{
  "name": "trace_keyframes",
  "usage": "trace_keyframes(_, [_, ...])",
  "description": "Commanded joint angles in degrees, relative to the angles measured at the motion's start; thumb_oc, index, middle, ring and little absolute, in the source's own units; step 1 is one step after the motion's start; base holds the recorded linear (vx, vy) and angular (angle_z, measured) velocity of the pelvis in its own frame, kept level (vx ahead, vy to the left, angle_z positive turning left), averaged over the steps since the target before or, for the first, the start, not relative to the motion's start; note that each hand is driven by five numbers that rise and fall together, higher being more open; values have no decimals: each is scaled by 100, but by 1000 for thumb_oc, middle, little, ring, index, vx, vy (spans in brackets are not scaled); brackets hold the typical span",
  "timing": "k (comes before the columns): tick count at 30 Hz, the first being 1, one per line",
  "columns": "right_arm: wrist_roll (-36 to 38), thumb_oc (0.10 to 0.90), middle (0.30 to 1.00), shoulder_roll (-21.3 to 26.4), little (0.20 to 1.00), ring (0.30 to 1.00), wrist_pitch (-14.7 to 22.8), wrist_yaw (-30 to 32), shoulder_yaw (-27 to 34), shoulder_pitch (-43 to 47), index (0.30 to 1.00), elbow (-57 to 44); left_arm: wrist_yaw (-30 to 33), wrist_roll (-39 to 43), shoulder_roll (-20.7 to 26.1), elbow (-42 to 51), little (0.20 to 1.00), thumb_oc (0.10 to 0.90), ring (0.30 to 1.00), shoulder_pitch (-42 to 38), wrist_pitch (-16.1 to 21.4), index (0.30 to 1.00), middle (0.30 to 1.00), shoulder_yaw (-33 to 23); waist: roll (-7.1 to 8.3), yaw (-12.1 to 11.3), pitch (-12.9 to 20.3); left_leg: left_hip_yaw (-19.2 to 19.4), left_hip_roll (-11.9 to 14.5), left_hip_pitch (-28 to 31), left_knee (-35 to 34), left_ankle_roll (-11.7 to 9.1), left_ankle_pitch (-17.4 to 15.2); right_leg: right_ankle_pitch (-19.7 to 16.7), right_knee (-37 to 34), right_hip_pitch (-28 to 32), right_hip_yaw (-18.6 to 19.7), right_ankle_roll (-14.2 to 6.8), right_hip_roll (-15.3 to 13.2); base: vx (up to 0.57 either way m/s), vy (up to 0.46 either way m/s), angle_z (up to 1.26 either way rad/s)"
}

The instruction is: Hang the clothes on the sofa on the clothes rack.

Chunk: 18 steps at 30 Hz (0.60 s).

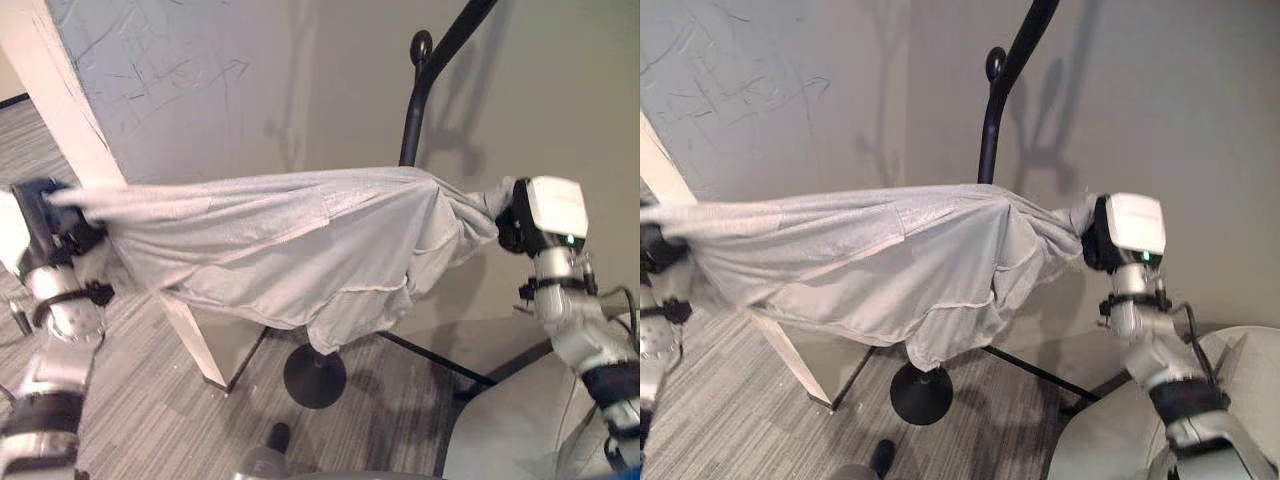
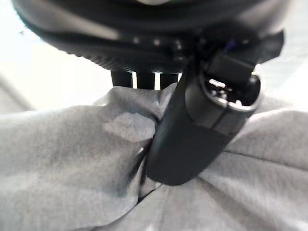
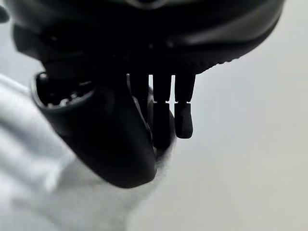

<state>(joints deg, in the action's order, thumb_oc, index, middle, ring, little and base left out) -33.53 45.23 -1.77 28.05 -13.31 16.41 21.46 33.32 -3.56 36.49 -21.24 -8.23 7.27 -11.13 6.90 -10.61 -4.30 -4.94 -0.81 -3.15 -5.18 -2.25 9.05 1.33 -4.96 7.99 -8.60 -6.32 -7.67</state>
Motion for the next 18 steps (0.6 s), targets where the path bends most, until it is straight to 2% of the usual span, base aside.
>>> trace_keyframes(1, [-297,400,300,497,300,300,-310,209,386,600,300,534,-119,285,134,-25,300,400,300,-489,445,300,300,206,-103,129,473,-343,-24,358,18,156,-760,-133,6,-147,-401,119,395,1,-10,4])
trace_keyframes(2, [-351,400,300,248,300,300,-296,155,410,407,300,414,-241,648,-194,20,300,400,300,-261,526,300,300,162,-95,130,431,-346,-26,347,18,160,-762,-138,2,-169,-393,120,403,0,0,0])
trace_keyframes(3, [-364,400,300,245,300,300,-302,144,423,365,300,382,-259,664,-195,47,300,400,300,-217,524,300,300,152,-97,131,454,-346,-25,347,18,160,-764,-138,2,-169,-392,120,404,0,0,0])
trace_keyframes(4, [-382,400,300,102,300,300,-286,142,405,276,300,370,-316,864,-393,63,300,400,300,-121,591,300,300,161,-92,127,427,-352,-23,338,18,163,-759,-138,1,-178,-387,123,407,0,0,0])
trace_keyframes(9, [-294,400,300,-611,300,300,-114,45,173,-40,300,121,-928,2508,-1227,338,314,409,314,509,860,314,314,368,-132,135,379,-360,-7,299,18,173,-736,-161,-2,-220,-387,141,417,-4,-2,-1])
trace_keyframes(10, [-293,400,300,-610,300,300,-114,46,164,-48,300,120,-949,2535,-1222,344,368,445,368,533,863,368,368,361,-135,140,392,-361,-5,300,18,173,-737,-161,-2,-219,-388,141,419,0,0,0])
trace_keyframes(11, [-89,400,300,-979,300,300,29,-53,3,-144,300,-24,-1219,3166,-1578,454,462,508,462,766,884,462,462,561,-154,153,358,-351,-5,297,18,178,-730,-169,-4,-229,-385,146,421,0,0,0])
trace_keyframes(12, [-86,400,300,-978,300,300,30,-57,-1,-160,300,-30,-1235,3185,-1574,464,502,535,502,792,883,502,502,558,-156,155,370,-351,-4,300,18,178,-732,-168,-4,-226,-385,145,421,0,0,0])
trace_keyframes(13, [240,400,300,-1348,300,300,256,-140,-194,-295,300,-140,-1490,3162,-1811,321,811,740,811,1034,770,811,811,941,-173,179,345,-347,1,307,18,189,-726,-180,-3,-228,-376,147,418,0,0,0])
trace_keyframes(14, [453,400,300,-1520,300,300,360,-196,-285,-335,300,-221,-1555,3291,-1914,210,900,800,900,1137,793,900,900,1044,-174,174,343,-341,1,319,18,188,-731,-181,-4,-222,-373,144,417,0,0,0])
trace_keyframes(15, [459,400,300,-1520,300,300,362,-197,-289,-342,300,-221,-1563,3299,-1910,203,900,800,900,1144,801,900,900,1044,-173,174,349,-340,1,322,18,188,-733,-180,-4,-219,-372,144,417,0,0,0])
trace_keyframes(16, [874,400,300,-1798,300,300,554,-296,-439,-484,300,-403,-1722,3535,-2082,-125,900,800,900,1208,711,900,900,1277,-187,195,345,-325,2,344,18,193,-730,-183,-4,-213,-355,142,414,0,0,0])
trace_keyframes(18, [1159,400,300,-2024,300,300,731,-399,-654,-554,300,-539,-1917,3668,-2209,-368,900,800,900,1242,646,900,900,1553,-211,230,331,-306,4,365,18,196,-725,-193,-4,-218,-336,141,413,0,0,0])
